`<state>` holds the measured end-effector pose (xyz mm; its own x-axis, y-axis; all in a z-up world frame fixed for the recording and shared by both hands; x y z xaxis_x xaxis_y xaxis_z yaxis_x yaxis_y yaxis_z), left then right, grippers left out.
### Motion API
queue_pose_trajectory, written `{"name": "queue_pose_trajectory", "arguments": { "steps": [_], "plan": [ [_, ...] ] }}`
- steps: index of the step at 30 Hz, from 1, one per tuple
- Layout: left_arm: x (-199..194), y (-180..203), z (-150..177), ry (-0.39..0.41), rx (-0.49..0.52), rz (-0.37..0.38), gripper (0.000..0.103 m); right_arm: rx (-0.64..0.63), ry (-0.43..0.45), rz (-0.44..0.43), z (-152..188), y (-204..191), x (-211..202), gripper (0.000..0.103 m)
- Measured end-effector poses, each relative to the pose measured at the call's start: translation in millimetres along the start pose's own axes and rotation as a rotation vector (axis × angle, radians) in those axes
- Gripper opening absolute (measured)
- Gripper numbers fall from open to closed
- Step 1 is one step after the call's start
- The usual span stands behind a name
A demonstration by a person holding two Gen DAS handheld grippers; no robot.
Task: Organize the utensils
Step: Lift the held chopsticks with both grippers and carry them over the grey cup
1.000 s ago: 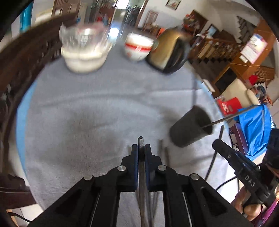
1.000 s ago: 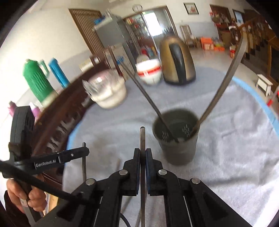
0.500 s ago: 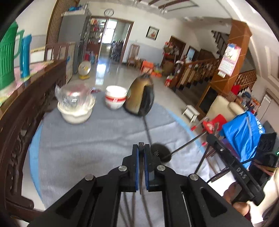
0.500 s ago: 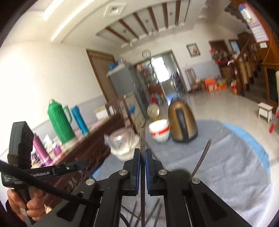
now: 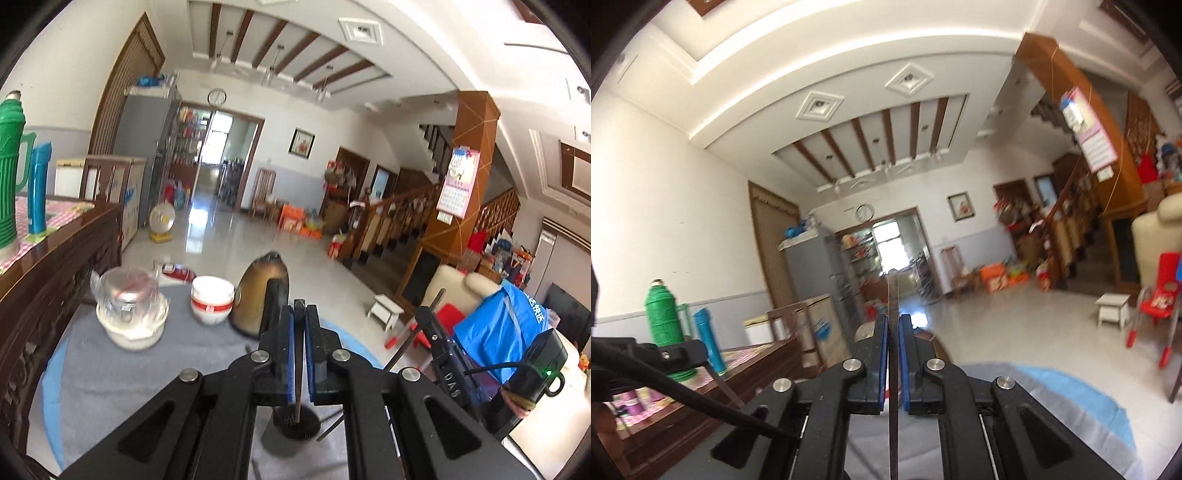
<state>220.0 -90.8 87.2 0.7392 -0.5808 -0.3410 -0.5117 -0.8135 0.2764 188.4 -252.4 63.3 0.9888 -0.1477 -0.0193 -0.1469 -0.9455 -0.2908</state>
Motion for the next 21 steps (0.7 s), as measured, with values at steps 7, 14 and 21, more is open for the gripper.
{"name": "queue_pose_trajectory", "arguments": {
  "steps": [7,14,21],
  "plan": [
    [51.0,-4.1,33.0,-0.038,0.005,-0.046,0.005,-0.045,-0.081,0.059,34.9,0.5,45.2,0.006],
    [73.6,-16.4,68.1,-0.155,-0.014,-0.046,0.005,-0.011,-0.216,0.042,76.5,15.2,55.4,0.007],
    [55.3,-17.7,81.6,-0.199,0.026,-0.061,0.008,0.042,-0.293,0.018,89.4,29.5,30.7,0.010]
  ]
}}
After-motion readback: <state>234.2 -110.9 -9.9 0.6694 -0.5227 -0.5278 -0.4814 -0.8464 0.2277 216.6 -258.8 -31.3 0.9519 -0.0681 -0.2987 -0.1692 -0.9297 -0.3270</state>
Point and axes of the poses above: each gripper's, at about its wrist camera, not at the fingertips, and x roughly the way its jaws point, y to its right, z to its underside, the point moved 8 cm from there along x, roughly the way its jaws point, and after that the axes turned 2 degrees about -y, right-handed, at the moved point
